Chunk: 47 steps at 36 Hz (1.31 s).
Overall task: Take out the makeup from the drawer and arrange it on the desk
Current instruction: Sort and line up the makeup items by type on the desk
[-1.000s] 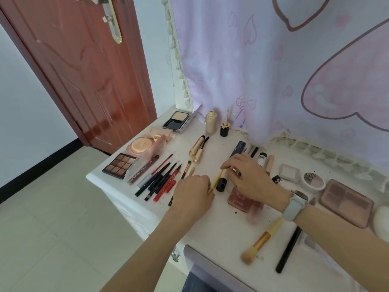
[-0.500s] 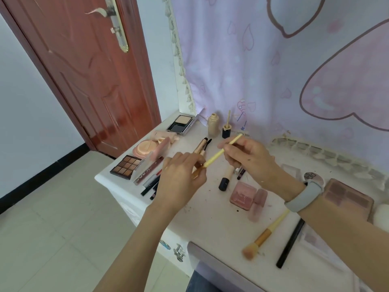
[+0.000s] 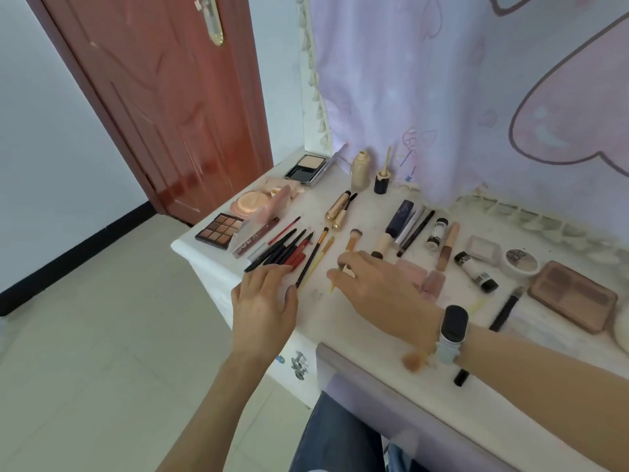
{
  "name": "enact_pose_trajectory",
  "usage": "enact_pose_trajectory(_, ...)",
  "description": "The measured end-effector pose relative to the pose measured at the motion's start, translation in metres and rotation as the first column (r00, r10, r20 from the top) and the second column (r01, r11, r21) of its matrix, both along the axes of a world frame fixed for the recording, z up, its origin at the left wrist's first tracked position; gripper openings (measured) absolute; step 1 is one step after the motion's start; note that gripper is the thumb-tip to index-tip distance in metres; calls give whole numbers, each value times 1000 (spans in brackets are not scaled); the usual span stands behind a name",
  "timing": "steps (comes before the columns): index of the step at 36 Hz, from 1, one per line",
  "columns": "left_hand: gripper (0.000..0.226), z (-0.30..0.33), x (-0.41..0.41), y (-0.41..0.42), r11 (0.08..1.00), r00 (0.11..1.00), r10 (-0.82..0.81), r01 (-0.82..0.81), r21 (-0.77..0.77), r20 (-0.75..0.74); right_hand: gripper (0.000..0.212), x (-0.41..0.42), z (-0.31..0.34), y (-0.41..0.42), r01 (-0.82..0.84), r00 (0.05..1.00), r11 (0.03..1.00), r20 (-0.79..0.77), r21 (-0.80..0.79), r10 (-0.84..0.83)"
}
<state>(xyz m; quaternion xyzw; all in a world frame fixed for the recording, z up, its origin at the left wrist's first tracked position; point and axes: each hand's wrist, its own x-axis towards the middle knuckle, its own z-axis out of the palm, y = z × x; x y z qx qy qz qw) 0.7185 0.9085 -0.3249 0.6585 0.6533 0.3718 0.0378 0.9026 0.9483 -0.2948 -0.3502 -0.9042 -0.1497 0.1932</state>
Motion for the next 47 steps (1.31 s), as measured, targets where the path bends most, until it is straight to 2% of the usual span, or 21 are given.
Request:
enact_pose_trajectory(4, 31, -7, -5, -7, 1000, 1000, 4, -4, -19, -22, 18, -18, -11, 0, 3, 1000, 988, 0, -152, -3)
enact_pose_trajectory(6, 29, -8, -5, -10, 1000, 1000, 2, -2, -6, -24, 27, -22, -12, -1, -12, 1000, 978, -4, -207, 11)
enact_pose_trajectory(10, 24, -1, 1, -13, 995, 997, -56, 60, 74, -60, 38, -10, -3, 10, 11, 1000, 980, -4, -199, -12)
enact_pose_trajectory(14, 24, 7, 17, -10, 968, 971, -221, 231, 101, -95, 46, 25, 6, 36, 67, 995, 962, 87, -266, -45)
enact_pose_trajectory(20, 22, 11, 45, 4, 917, 911, -391, 397, 26, -133, 45, 54, 9, 59, 108, 918, 958, 396, -266, 7)
enact_pose_trajectory(26, 34, 0, 63, 16, 884, 861, -467, 445, -143, -204, 24, 52, 15, 69, 21, 883, 980, 463, -200, 76)
enact_pose_trajectory(29, 37, -7, 66, 16, 887, 853, -460, 429, -172, -246, 16, 57, 19, 70, -26, 934, 988, 348, -154, 79)
enact_pose_trajectory(31, 37, -10, 67, 16, 894, 855, -448, 419, -161, -262, 11, 61, 26, 67, -6, 987, 987, 158, -163, 32)
enact_pose_trajectory(33, 37, -11, 68, 16, 901, 864, -434, 409, -148, -256, 10, 66, 34, 59, 54, 993, 957, -88, -286, -82)
enact_pose_trajectory(35, 36, -12, 69, 17, 905, 877, -423, 401, -140, -229, 9, 69, 40, 50, 62, 921, 877, -311, -476, -234)
enact_pose_trajectory(38, 38, -14, 72, 18, 920, 909, -387, 369, -132, -158, 9, 72, 44, 36, -62, 722, 740, -542, -670, -430)
enact_pose_trajectory(41, 45, -10, 74, 18, 936, 943, -329, 332, -119, 45, 12, 75, 43, 25, -180, 575, 604, -581, -776, -576)
enact_pose_trajectory(44, 46, -5, 75, 15, 906, 881, -361, 409, -111, 306, 5, 73, 36, 15, -263, 497, 490, -552, -831, -670)
enact_pose_trajectory(47, 30, -3, 79, 11, 905, 875, -383, 420, -71, 298, 7, 68, 33, 8, -348, 432, 384, -510, -855, -744)
